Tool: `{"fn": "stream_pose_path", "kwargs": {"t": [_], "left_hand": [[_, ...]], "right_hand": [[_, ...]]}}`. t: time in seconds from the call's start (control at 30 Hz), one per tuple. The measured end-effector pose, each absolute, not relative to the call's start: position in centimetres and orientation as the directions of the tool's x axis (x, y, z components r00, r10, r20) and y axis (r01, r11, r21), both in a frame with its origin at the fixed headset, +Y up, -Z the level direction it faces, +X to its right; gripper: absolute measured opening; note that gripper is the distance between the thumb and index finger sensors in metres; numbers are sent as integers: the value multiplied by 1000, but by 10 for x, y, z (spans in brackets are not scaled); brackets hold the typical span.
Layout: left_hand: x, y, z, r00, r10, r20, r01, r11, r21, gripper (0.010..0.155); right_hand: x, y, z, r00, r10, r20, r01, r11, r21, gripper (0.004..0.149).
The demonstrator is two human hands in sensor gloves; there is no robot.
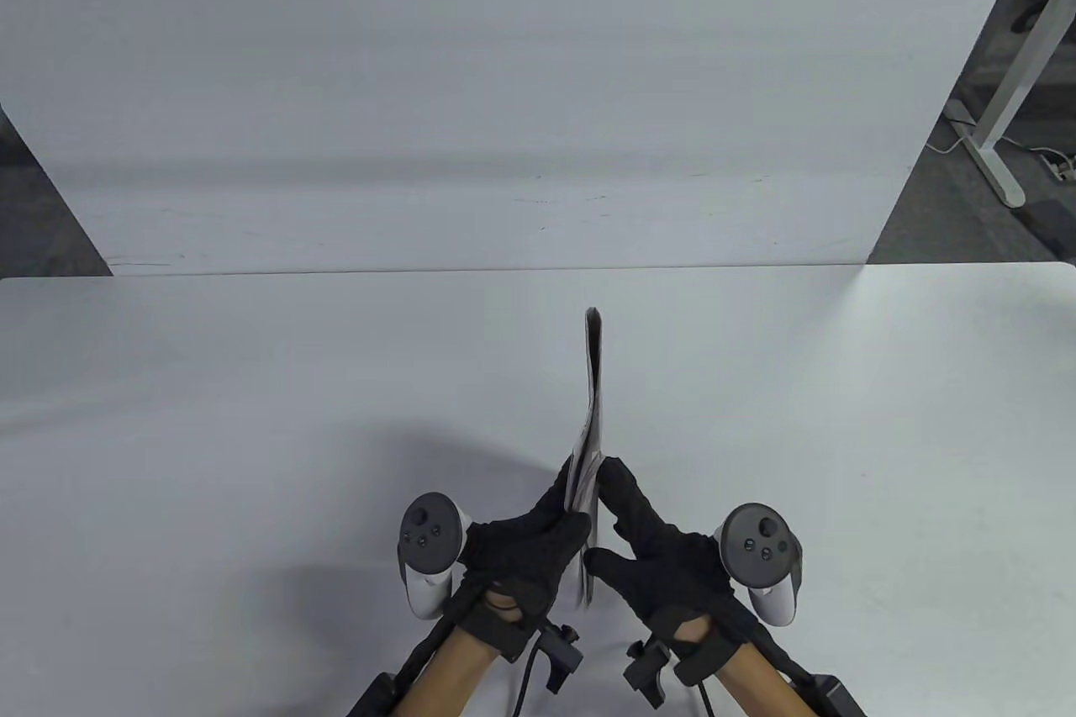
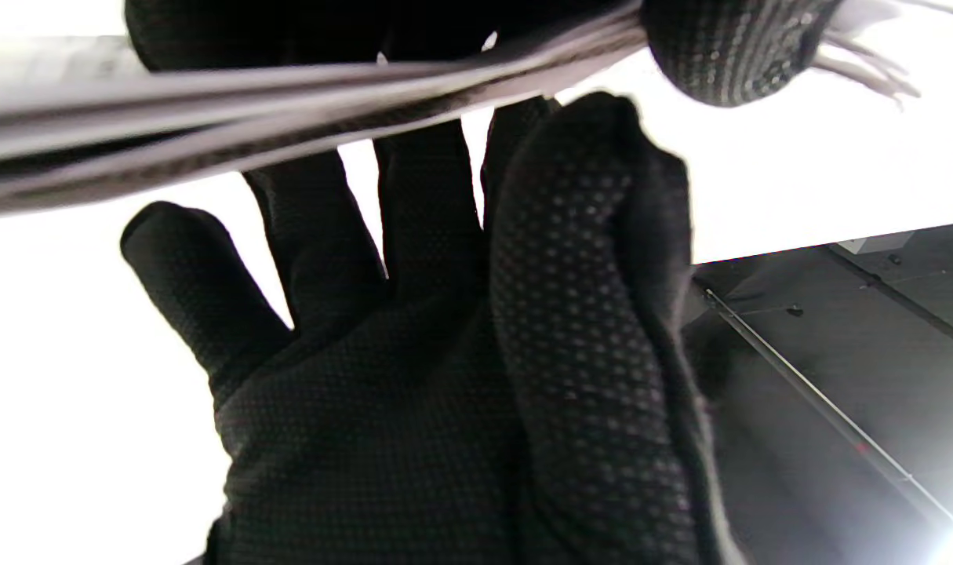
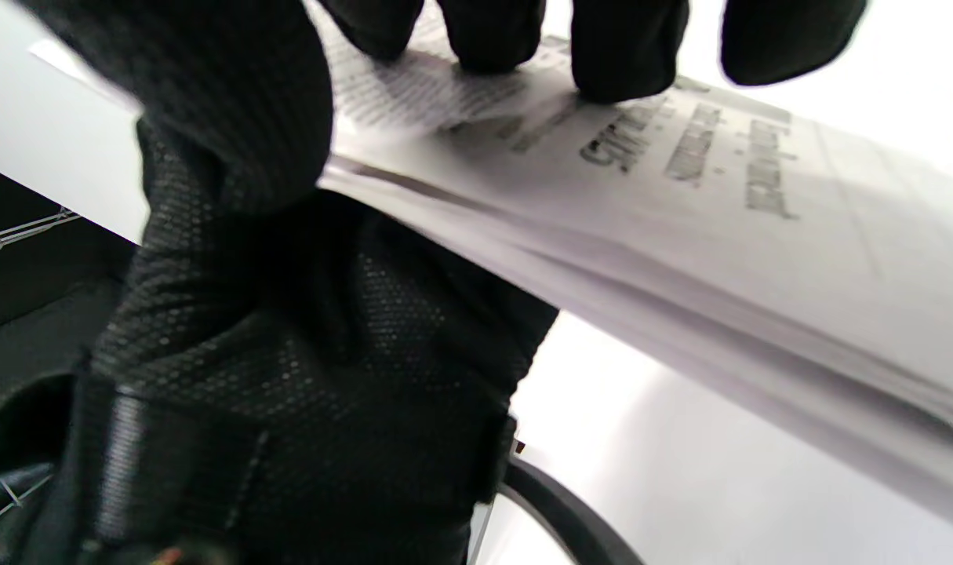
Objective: Unfold folded newspaper and lay flat
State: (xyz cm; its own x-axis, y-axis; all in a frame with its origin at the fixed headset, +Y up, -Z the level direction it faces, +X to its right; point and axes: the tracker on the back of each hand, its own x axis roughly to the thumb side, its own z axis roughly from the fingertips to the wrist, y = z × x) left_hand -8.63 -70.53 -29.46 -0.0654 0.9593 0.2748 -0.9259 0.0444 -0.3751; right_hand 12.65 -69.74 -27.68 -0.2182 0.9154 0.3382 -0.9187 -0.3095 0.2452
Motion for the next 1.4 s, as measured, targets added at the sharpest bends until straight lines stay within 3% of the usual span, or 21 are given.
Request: {"fn": "stream_pose_path", "kwargs": {"t": [0.13,0.73,0.87,1.0,1.4], "left_hand": [[-85,-709,-297,-145,966,214,-901,-40,-432,64],[-77,-713,-296,-271,959,83,-778,-167,-606,62],[-77,-710,-293,-164,969,184,-867,-53,-495,63],[-77,-708,-291,-98,967,234,-896,16,-445,78],[-86,-712,-294,-118,967,226,-941,-36,-337,56]], "right_hand": [[127,-697,-277,-233,909,345,-918,-323,231,85],[130,-696,-277,-235,910,342,-923,-319,214,87],[126,-694,-274,-281,890,359,-913,-364,186,87],[119,-692,-268,-373,834,405,-871,-465,156,87],[118,-692,-266,-365,841,400,-884,-448,136,87]]}}
